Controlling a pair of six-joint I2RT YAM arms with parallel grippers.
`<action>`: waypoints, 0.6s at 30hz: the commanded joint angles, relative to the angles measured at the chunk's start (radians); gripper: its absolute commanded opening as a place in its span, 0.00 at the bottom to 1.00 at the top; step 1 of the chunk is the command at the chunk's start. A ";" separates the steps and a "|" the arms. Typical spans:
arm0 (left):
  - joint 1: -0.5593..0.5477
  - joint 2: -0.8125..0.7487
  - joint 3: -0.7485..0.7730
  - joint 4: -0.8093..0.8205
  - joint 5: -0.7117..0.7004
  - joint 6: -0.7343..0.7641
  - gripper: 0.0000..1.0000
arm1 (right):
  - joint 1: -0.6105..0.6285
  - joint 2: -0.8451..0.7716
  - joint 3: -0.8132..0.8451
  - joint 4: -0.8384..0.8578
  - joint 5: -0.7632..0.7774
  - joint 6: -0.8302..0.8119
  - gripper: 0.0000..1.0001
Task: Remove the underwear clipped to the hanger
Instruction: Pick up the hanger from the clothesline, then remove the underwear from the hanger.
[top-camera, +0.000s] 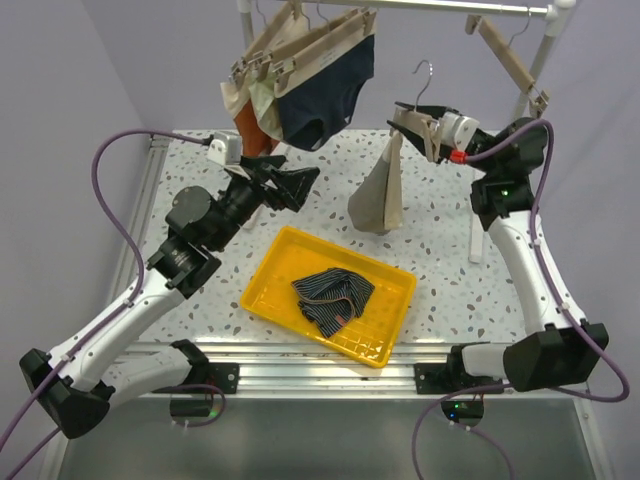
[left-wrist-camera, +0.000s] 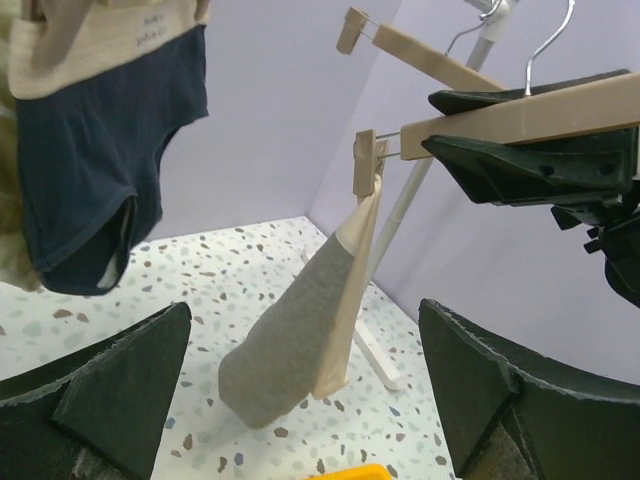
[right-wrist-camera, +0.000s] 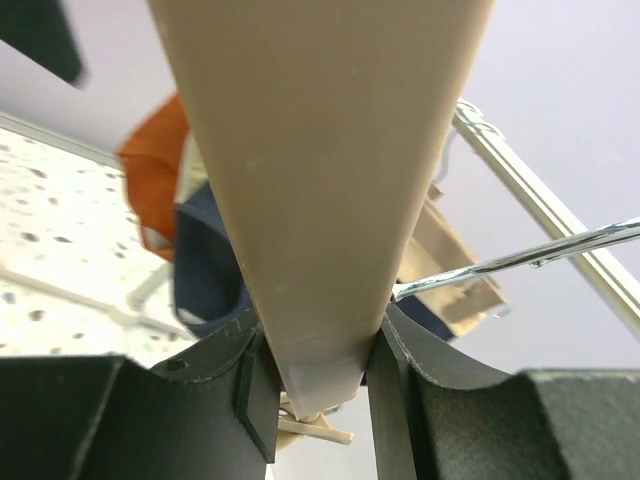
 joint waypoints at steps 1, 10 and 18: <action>0.021 0.032 0.034 0.036 0.084 -0.087 1.00 | 0.002 -0.077 -0.057 0.034 -0.107 0.057 0.00; 0.207 0.120 0.045 0.215 0.501 -0.366 1.00 | 0.003 -0.230 -0.122 -0.098 -0.268 -0.015 0.00; 0.265 0.188 0.085 0.260 0.587 -0.459 1.00 | 0.005 -0.249 -0.083 -0.426 -0.138 -0.324 0.00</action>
